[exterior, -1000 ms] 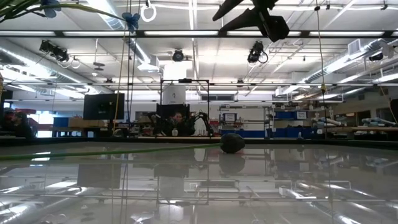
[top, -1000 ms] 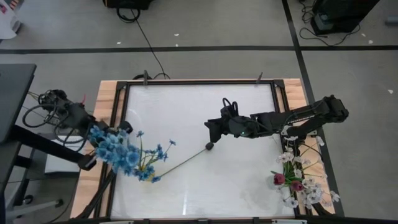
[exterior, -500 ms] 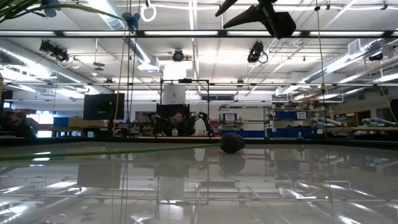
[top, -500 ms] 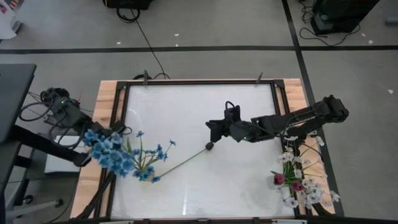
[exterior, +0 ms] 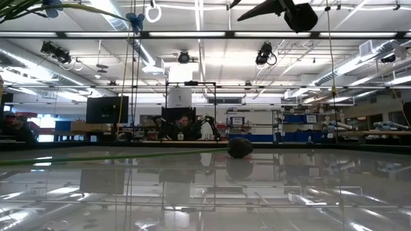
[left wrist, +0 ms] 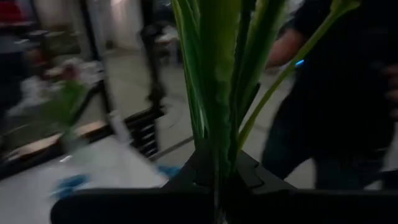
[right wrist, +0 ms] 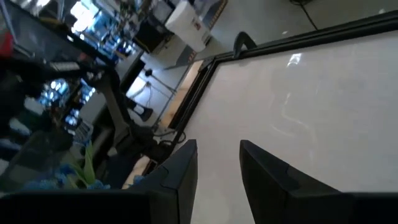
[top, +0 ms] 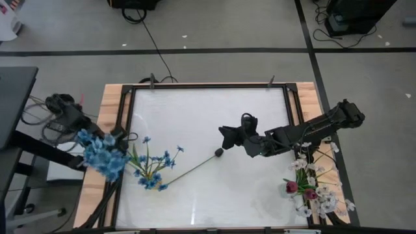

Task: Sort flowers into vase by color
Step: Put the blue flowers into the yellow vase

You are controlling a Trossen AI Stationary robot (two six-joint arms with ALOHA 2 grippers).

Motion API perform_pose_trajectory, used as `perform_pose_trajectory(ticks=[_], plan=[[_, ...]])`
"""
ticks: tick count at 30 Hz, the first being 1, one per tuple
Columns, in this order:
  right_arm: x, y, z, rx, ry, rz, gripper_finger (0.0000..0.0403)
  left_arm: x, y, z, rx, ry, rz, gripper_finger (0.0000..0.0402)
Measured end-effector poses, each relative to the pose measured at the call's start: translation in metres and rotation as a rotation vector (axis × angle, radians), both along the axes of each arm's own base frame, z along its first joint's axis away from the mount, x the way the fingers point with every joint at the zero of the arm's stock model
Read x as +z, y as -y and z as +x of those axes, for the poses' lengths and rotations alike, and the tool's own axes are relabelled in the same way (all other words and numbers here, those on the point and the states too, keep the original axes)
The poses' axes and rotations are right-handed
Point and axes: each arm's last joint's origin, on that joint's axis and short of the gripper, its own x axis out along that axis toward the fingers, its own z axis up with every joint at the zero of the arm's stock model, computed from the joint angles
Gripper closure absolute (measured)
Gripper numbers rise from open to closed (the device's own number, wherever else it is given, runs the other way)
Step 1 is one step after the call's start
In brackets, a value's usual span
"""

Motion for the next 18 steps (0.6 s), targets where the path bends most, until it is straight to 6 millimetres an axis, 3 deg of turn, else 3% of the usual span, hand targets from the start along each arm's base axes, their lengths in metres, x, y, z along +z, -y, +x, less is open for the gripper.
perform_pose_trajectory(ticks=[8, 18], plan=[[0.001, -0.011, -0.004, -0.042, 0.047, 0.018, 0.0274, -0.049, 0.011, 0.01, -0.073, 0.059, -0.074, 0.039], [0.002, -0.012, -0.004, -0.055, 0.092, 0.062, 0.0274, -0.076, 0.013, 0.014, -0.02, 0.142, 0.002, 0.039]])
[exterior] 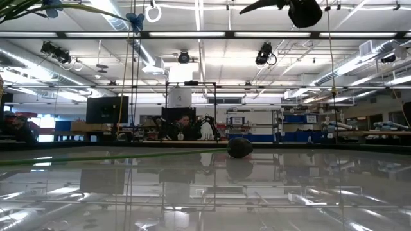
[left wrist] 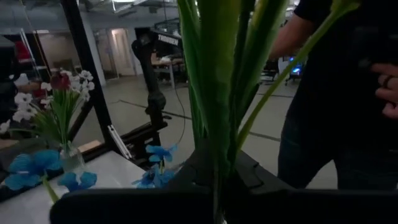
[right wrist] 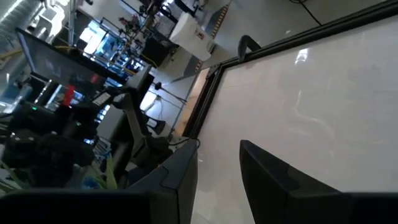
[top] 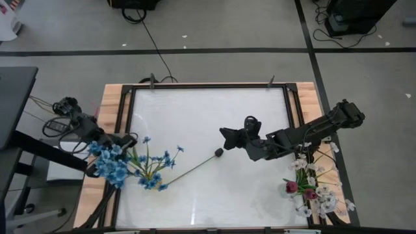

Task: Sort flowers into vase by color
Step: Put the blue flowers into the yellow vase

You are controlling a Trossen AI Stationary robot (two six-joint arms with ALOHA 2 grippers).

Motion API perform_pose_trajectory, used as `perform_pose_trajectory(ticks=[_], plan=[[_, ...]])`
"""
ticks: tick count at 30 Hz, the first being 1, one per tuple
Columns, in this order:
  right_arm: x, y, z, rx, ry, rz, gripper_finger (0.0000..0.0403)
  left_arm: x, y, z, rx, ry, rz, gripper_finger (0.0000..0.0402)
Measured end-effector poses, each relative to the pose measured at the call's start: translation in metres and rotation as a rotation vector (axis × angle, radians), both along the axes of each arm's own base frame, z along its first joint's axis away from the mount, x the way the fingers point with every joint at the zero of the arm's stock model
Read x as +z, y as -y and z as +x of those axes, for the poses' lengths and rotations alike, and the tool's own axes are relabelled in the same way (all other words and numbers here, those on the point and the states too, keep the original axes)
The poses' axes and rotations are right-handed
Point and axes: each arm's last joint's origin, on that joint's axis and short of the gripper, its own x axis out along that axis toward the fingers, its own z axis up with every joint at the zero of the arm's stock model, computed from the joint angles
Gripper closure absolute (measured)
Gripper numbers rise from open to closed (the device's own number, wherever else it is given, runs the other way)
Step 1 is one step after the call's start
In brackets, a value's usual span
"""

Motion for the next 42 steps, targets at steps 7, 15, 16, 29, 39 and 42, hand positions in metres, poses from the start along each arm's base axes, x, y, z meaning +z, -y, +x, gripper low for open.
perform_pose_trajectory(ticks=[7, 15, 16, 29, 39, 42], plan=[[0.002, 0.0, 0.001, 0.003, 0.023, 0.009, 0.0274, -0.021, 0.006, 0.008, 0.005, 0.004, 0.001, 0.039], [0.002, -0.001, 0.001, 0.01, 0.02, 0.011, 0.0274, -0.033, 0.007, 0.01, 0.047, -0.056, 0.047, 0.039], [0.002, -0.001, 0.001, 0.01, 0.02, 0.011, 0.0274, -0.034, 0.007, 0.011, 0.051, -0.07, 0.058, 0.039], [0.002, -0.001, 0.002, 0.037, 0.022, 0.025, 0.0274, -0.036, 0.006, 0.012, 0.105, -0.139, 0.01, 0.0314], [0.003, -0.004, 0.002, 0.061, 0.033, 0.04, 0.0274, -0.031, 0.003, 0.007, 0.073, -0.221, 0.02, 0.0227], [0.003, -0.004, 0.002, 0.077, 0.03, 0.047, 0.0274, -0.029, 0.001, 0.003, 0.057, -0.275, 0.047, 0.0211]])
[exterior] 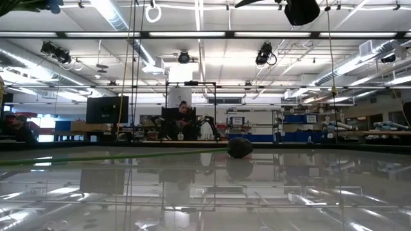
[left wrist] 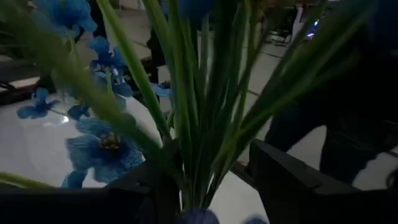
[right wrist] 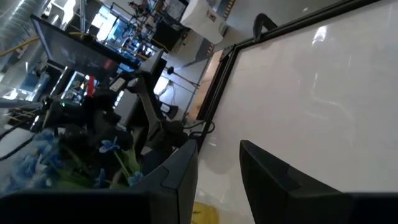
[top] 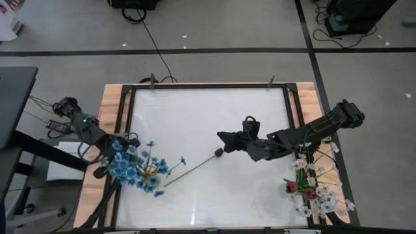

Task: Sort flowers into vase by color
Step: Put the blue flowers into the yellow vase

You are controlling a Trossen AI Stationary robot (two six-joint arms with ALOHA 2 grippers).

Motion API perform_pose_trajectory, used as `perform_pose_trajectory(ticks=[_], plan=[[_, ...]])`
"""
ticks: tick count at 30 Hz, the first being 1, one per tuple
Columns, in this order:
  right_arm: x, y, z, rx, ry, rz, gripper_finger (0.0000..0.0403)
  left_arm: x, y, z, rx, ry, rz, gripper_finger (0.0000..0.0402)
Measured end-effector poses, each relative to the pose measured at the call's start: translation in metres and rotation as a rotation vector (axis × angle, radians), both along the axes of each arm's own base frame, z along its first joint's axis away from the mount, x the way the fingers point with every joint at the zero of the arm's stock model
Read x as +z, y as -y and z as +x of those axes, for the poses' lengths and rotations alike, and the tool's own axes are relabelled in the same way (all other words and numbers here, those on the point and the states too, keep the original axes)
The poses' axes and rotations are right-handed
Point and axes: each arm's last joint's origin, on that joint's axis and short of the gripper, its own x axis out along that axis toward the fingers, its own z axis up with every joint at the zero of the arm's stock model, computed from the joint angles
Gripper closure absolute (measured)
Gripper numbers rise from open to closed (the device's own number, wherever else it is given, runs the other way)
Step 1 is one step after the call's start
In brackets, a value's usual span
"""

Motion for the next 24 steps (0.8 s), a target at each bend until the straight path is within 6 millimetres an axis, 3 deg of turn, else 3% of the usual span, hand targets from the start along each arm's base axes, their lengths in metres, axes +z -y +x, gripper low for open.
perform_pose_trajectory(ticks=[6, 10, 17, 24], plan=[[0.0, -0.001, 0.0, 0.013, 0.021, 0.062, 0.0274, 0.026, -0.009, -0.011, 0.0, 0.0, 0.043, 0.0201], [-0.001, 0.0, 0.001, 0.011, 0.041, 0.12, 0.0274, 0.025, -0.009, -0.009, 0.033, -0.121, 0.142, 0.02], [-0.01, 0.003, -0.002, 0.029, -0.024, 0.229, 0.0274, 0.022, 0.004, 0.007, 0.049, -0.226, 0.142, 0.02], [-0.014, 0.011, -0.001, 0.019, -0.069, 0.266, 0.027, 0.03, 0.014, 0.019, 0.057, -0.332, 0.224, 0.02]])
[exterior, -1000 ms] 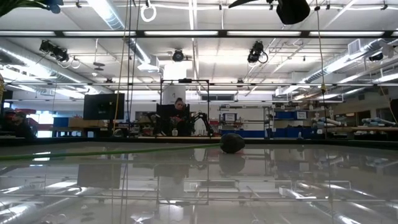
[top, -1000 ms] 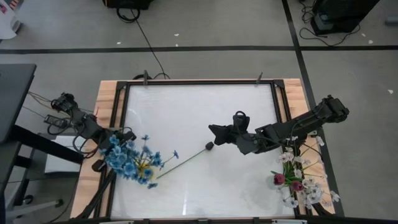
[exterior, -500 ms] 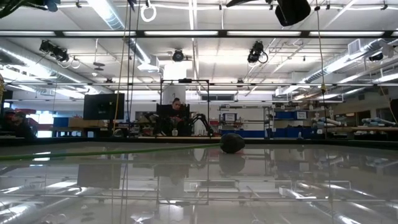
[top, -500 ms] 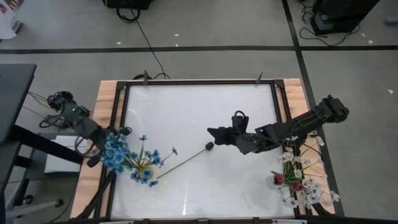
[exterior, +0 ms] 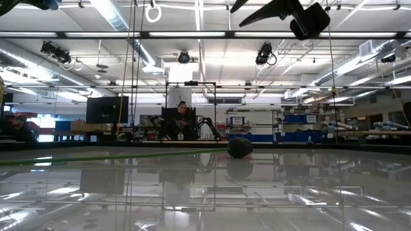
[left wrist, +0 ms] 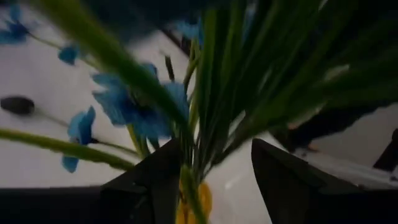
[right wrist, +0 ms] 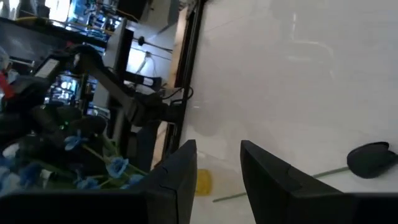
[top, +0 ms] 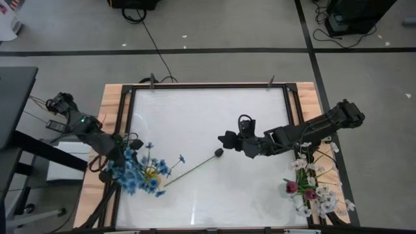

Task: Sort flowers into vase by color
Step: Put the blue flowers into the yellow vase

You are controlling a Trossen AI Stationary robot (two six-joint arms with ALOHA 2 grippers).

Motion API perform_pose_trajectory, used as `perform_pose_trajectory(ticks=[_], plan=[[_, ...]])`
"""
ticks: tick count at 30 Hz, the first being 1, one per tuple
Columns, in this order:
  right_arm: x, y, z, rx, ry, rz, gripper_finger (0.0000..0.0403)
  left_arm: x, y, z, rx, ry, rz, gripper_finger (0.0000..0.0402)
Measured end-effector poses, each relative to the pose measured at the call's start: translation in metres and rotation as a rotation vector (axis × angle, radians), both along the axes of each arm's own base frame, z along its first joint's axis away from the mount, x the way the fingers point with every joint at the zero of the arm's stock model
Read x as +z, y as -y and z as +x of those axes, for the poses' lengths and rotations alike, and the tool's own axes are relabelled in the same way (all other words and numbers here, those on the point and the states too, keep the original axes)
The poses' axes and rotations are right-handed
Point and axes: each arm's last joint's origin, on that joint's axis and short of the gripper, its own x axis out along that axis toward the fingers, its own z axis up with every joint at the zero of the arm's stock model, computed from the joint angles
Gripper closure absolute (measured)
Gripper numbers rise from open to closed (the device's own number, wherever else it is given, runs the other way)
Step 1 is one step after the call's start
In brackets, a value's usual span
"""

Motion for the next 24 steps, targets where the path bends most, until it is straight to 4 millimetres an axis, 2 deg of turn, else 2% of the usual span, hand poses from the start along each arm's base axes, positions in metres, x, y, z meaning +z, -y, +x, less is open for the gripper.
perform_pose_trajectory(ticks=[4, 7, 10, 16, 20, 24], plan=[[-0.001, 0.008, 0.003, 0.027, -0.011, 0.081, 0.0269, 0.002, -0.002, -0.002, 0.007, -0.091, 0.071, 0.02], [-0.011, 0.014, 0.011, 0.029, -0.036, 0.203, 0.0269, 0.005, -0.006, -0.006, 0.054, -0.164, 0.129, 0.02], [-0.034, 0.016, 0.025, 0.081, -0.12, 0.346, 0.0273, 0.017, -0.011, -0.009, 0.096, -0.17, 0.161, 0.02], [-0.088, 0.012, 0.05, 0.117, -0.295, 0.54, 0.0278, 0.054, -0.019, -0.016, 0.147, -0.046, 0.127, 0.02], [-0.113, 0.009, 0.063, 0.079, -0.303, 0.612, 0.0279, 0.072, -0.024, -0.021, 0.183, 0.02, 0.102, 0.02], [-0.134, 0.008, 0.073, 0.024, -0.294, 0.665, 0.0279, 0.079, -0.026, -0.023, 0.19, 0.04, 0.087, 0.02]])
